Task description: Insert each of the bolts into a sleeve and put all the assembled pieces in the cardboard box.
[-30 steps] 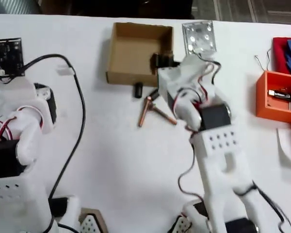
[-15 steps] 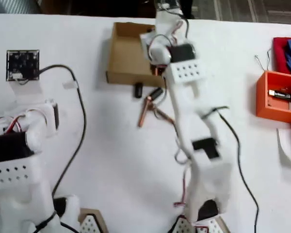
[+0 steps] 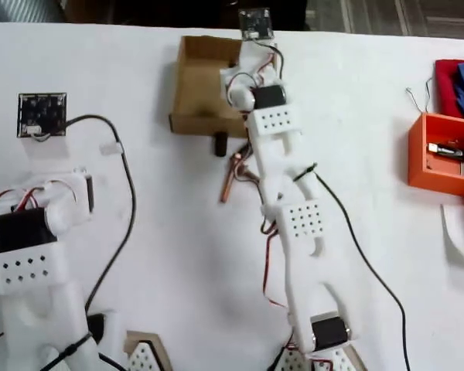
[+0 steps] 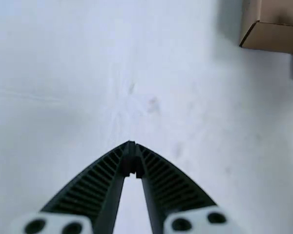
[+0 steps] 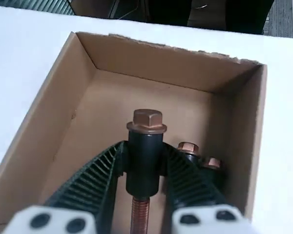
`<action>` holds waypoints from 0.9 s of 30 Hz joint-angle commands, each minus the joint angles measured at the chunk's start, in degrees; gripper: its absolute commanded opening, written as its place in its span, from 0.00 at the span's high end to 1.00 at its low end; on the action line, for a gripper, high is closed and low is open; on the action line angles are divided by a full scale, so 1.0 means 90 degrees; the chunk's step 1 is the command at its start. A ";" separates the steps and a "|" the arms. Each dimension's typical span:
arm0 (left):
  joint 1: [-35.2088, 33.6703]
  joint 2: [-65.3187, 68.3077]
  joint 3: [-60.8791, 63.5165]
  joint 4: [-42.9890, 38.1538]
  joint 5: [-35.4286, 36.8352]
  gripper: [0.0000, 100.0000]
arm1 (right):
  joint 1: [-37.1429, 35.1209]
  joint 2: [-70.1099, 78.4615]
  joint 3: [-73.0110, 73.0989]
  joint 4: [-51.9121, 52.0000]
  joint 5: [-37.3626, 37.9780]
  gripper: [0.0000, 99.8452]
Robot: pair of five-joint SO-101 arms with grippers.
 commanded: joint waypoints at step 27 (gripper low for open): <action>-0.0020 -0.0020 -0.0015 -0.0127 0.0020 0.97 | -0.0015 0.0513 -0.0176 -0.0464 -0.0117 0.98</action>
